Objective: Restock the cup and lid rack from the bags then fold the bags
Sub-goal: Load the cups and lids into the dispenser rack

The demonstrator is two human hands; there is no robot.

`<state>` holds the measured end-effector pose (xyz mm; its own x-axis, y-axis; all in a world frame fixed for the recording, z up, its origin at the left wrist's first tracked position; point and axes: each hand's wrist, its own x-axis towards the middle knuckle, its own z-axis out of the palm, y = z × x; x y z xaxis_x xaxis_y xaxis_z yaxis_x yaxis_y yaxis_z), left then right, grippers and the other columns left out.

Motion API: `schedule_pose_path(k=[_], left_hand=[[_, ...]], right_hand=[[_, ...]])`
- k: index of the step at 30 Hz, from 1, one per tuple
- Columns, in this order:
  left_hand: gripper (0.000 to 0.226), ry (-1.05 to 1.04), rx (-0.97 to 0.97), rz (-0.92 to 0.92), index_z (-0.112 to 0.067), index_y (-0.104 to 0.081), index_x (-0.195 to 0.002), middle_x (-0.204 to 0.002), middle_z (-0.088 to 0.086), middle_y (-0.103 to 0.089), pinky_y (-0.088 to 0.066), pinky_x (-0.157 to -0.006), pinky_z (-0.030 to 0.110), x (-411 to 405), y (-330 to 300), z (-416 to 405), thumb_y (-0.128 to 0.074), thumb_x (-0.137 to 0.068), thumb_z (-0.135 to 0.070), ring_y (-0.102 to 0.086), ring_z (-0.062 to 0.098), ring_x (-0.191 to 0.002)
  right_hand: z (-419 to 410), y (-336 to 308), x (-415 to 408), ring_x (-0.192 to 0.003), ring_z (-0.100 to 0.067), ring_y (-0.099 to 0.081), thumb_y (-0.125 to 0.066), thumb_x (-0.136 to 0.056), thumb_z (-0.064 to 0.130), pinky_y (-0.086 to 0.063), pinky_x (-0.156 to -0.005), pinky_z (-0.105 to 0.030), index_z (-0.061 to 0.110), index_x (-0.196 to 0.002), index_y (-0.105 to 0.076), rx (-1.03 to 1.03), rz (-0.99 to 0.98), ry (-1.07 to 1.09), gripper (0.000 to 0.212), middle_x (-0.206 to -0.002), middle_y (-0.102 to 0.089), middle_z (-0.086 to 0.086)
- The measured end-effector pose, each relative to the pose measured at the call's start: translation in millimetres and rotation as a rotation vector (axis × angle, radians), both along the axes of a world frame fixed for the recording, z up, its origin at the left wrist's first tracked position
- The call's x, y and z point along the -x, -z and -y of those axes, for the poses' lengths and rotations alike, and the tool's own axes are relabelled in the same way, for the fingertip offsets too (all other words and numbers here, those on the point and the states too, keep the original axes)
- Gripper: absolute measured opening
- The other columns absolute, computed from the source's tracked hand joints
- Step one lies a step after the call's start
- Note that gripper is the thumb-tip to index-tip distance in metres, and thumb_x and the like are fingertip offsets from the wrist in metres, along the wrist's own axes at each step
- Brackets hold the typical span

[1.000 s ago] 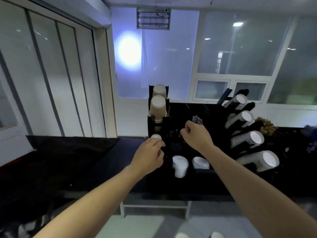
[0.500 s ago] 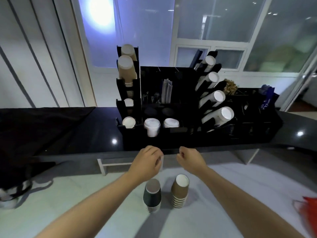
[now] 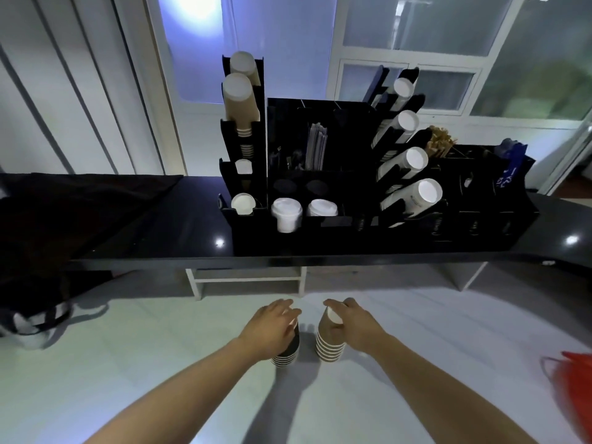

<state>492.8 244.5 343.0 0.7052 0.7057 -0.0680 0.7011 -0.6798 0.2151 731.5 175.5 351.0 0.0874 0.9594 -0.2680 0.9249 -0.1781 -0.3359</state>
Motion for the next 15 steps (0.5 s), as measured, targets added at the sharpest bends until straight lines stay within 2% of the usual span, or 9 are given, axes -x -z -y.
schedule_pose_path(k=[4, 6, 8, 10, 13, 15], left_hand=[[0.044, -0.02, -0.053, 0.11, -0.026, -0.052, -0.142, -0.151, -0.003, -0.047, -0.037, -0.112, 0.038, 1.6, -25.4, -12.9, -0.044, -0.101, -0.036, -0.043, 0.021, -0.138], [0.035, -0.01, -0.108, 0.174, -0.023, -0.061, -0.131, -0.134, -0.002, -0.061, -0.046, -0.1, 0.037, 2.2, -50.7, -22.3, -0.047, -0.099, -0.03, -0.055, 0.02, -0.122], [0.027, 0.019, -0.208, 0.219, -0.02, -0.066, -0.116, -0.114, 0.001, -0.07, -0.049, -0.084, 0.037, 4.2, -78.2, -32.6, -0.047, -0.099, -0.026, -0.063, 0.024, -0.105], [0.024, 0.014, -0.293, 0.254, -0.02, -0.066, -0.112, -0.099, 0.003, -0.072, -0.044, -0.071, 0.034, 8.2, -109.9, -43.8, -0.047, -0.099, -0.025, -0.065, 0.026, -0.093], [0.025, -0.002, -0.418, 0.246, -0.02, -0.067, -0.115, -0.098, 0.003, -0.072, -0.049, -0.07, 0.037, 14.3, -160.1, -62.4, -0.048, -0.1, -0.027, -0.065, 0.027, -0.09], [0.021, 0.0, -0.497, 0.236, -0.019, -0.066, -0.102, -0.092, 0.002, -0.07, -0.051, -0.065, 0.04, 19.7, -192.2, -71.7, -0.047, -0.099, -0.028, -0.064, 0.028, -0.084]], right_hand=[[-15.6, -28.7, 2.3, -0.11, -0.028, -0.055, -0.065, -0.091, 0.039, -0.047, -0.092, -0.03, 0.034, -0.149, -0.039, -0.05, -0.028, 0.01, 0.064, -0.131, -0.047, -0.008], [-30.3, -58.8, 3.5, -0.111, -0.028, -0.055, -0.069, -0.089, 0.04, -0.047, -0.093, -0.031, 0.031, -0.148, -0.043, -0.1, -0.043, -0.023, 0.066, -0.128, -0.047, -0.008], [-46.4, -99.3, 5.1, -0.11, -0.027, -0.054, -0.071, -0.088, 0.042, -0.047, -0.093, -0.032, 0.036, -0.15, -0.039, -0.155, -0.057, -0.064, 0.071, -0.123, -0.043, -0.005], [-62.7, -146.9, 7.1, -0.112, -0.024, -0.05, -0.071, -0.087, 0.043, -0.048, -0.093, -0.033, 0.039, -0.151, -0.037, -0.223, -0.046, -0.121, 0.072, -0.119, -0.042, 0.0], [-85.1, -217.8, 11.6, -0.107, -0.02, -0.042, -0.069, -0.088, 0.048, -0.044, -0.084, -0.033, 0.038, -0.151, -0.037, -0.328, -0.01, -0.207, 0.072, -0.112, -0.042, 0.004], [-98.6, -259.9, 16.2, -0.103, -0.018, -0.04, -0.07, -0.088, 0.05, -0.039, -0.081, -0.031, 0.037, -0.151, -0.036, -0.402, 0.01, -0.235, 0.073, -0.11, -0.042, 0.003]])
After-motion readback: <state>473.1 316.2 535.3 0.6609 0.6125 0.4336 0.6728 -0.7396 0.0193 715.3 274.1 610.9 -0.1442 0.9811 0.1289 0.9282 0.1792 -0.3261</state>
